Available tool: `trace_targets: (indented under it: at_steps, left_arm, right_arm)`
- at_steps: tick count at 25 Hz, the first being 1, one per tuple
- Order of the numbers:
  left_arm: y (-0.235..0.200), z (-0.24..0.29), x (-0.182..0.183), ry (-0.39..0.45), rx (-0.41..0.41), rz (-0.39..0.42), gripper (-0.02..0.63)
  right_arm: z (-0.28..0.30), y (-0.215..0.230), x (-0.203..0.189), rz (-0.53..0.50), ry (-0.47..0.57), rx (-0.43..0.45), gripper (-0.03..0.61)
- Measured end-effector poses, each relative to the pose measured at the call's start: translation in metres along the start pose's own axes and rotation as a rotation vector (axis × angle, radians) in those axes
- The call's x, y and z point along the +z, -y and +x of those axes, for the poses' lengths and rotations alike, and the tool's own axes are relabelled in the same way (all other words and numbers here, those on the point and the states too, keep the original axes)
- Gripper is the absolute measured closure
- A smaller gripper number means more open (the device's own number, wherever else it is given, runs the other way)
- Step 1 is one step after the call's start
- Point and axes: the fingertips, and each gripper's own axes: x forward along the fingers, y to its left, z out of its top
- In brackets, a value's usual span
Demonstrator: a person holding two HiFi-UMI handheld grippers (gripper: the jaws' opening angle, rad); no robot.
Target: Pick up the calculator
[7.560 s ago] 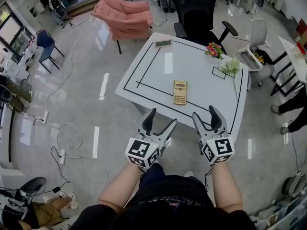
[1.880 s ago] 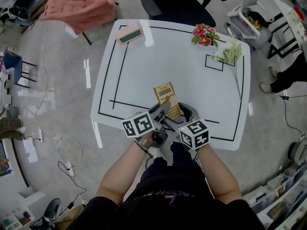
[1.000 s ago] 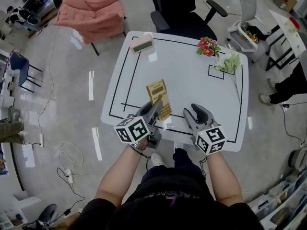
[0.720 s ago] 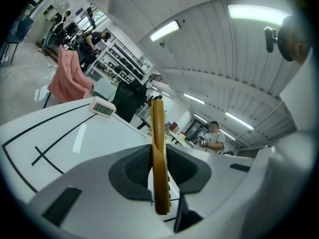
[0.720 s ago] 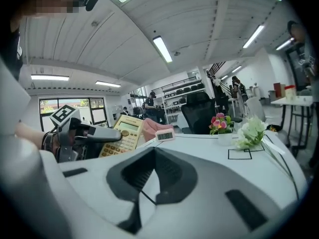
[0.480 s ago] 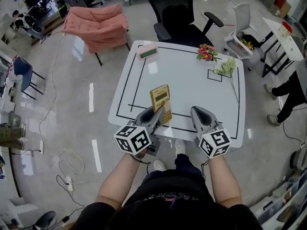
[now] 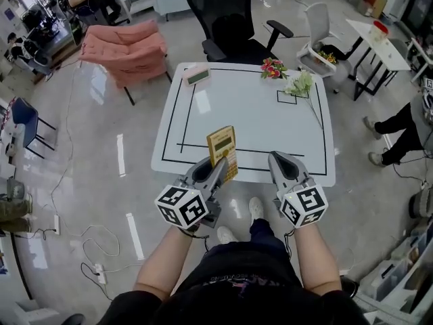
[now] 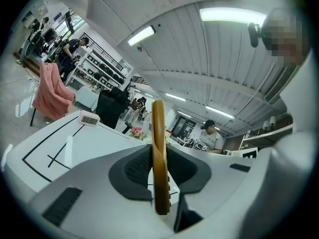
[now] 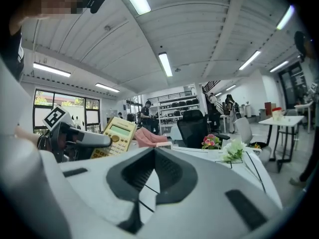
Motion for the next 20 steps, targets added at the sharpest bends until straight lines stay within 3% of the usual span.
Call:
trace_targets:
  at_steps: [9, 20]
  left_arm:
    - [0.047, -0.028, -0.023, 0.001, -0.007, 0.031, 0.534]
    - [0.127, -0.037, -0.076, 0.051, 0.081, -0.001, 0.534]
  right_arm:
    - [-0.062, -0.007, 0.015, -0.048, 0.024, -0.013, 0.577]
    - [-0.148, 0.012, 0.016, -0.053, 0.050, 0.092, 0.577]
